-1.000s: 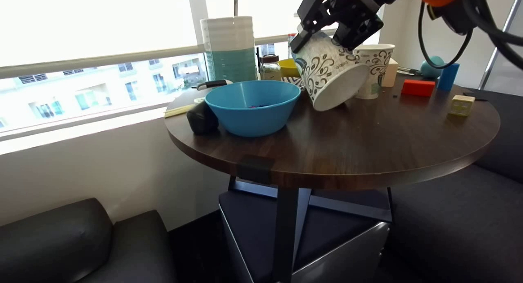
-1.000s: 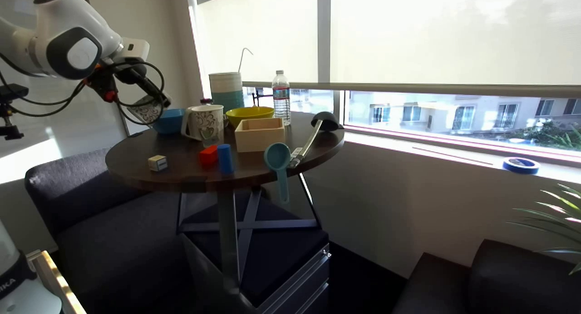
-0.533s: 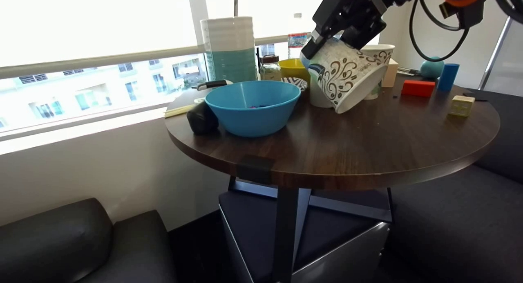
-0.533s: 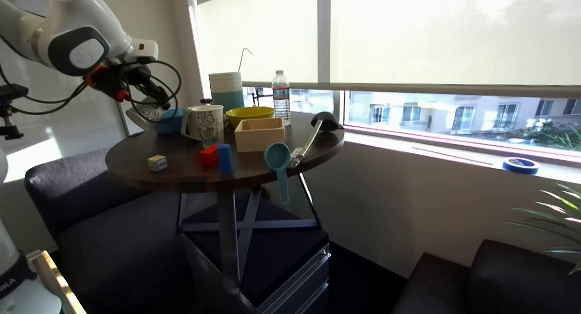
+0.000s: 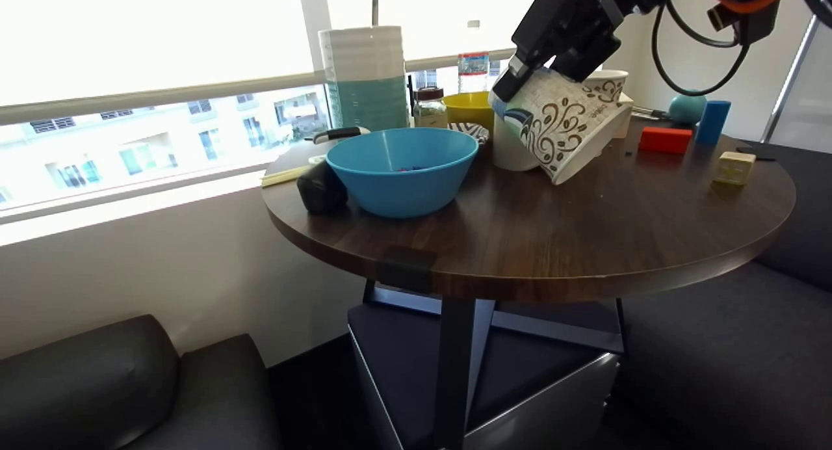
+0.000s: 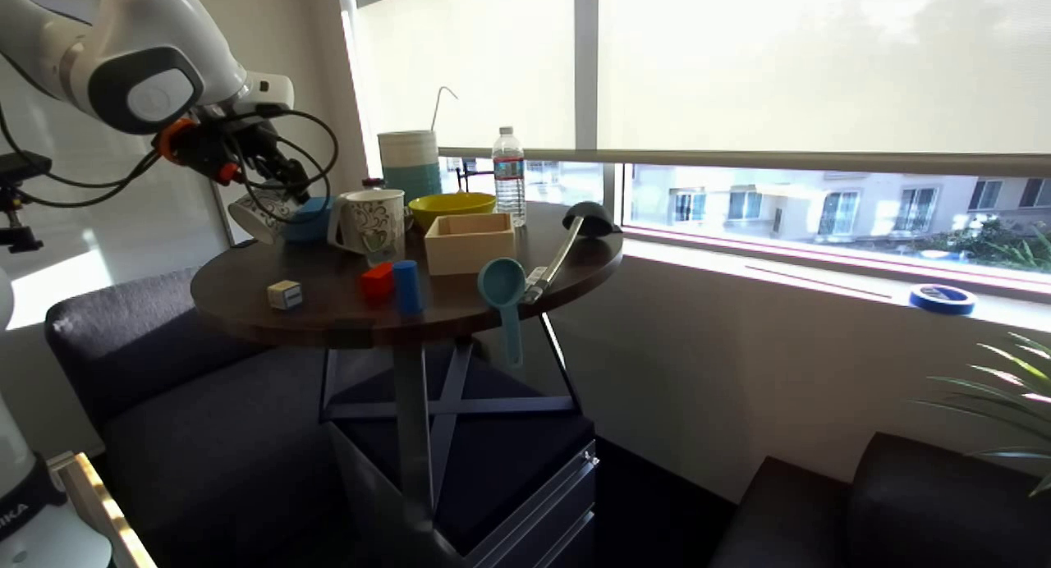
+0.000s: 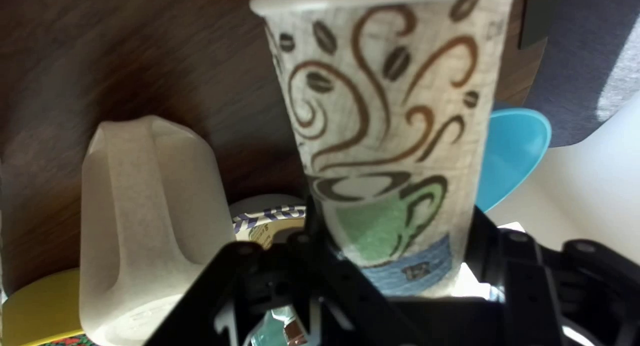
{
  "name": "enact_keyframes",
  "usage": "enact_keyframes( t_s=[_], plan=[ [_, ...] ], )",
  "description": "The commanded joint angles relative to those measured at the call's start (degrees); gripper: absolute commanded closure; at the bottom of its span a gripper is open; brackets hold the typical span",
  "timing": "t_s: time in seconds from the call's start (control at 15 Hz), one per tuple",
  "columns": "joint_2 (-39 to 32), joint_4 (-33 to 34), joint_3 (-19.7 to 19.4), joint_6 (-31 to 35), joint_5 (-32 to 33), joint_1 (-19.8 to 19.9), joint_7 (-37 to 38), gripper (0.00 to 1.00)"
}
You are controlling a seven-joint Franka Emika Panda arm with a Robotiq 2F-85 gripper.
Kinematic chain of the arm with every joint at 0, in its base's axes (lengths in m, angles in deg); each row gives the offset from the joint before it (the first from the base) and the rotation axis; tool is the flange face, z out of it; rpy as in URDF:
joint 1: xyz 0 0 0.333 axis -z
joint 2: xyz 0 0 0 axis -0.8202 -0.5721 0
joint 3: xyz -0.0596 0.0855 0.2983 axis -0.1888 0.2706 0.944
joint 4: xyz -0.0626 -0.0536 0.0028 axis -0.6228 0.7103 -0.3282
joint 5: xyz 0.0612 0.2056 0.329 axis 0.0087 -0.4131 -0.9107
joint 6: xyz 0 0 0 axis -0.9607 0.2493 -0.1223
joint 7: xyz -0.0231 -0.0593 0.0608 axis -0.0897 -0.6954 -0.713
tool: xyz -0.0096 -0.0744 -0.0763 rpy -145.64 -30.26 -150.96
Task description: Put the paper cup lying on the table upside down and pick up the other paper cup and put it on top of the paper cup
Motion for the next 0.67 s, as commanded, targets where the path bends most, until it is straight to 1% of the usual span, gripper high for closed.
enact_keyframes(
  t_s=[0.0,0.13,0.33,0.47,0.6],
  plan=[
    [0.37,0.17,-1.57,-0.21,-2.98,-2.18,-7.58,0.61],
    [0.59,0.16,-3.48,0.57,-4.31,-4.44,-12.28,0.61],
    [1.26,0.13,-7.46,2.67,-7.07,-9.8,-19.41,0.61],
    [1.83,0.08,-11.14,2.87,-8.54,-14.33,-23.59,0.61],
    [1.76,0.06,-13.79,2.88,-8.38,-17.42,-26.54,0.61]
  ],
)
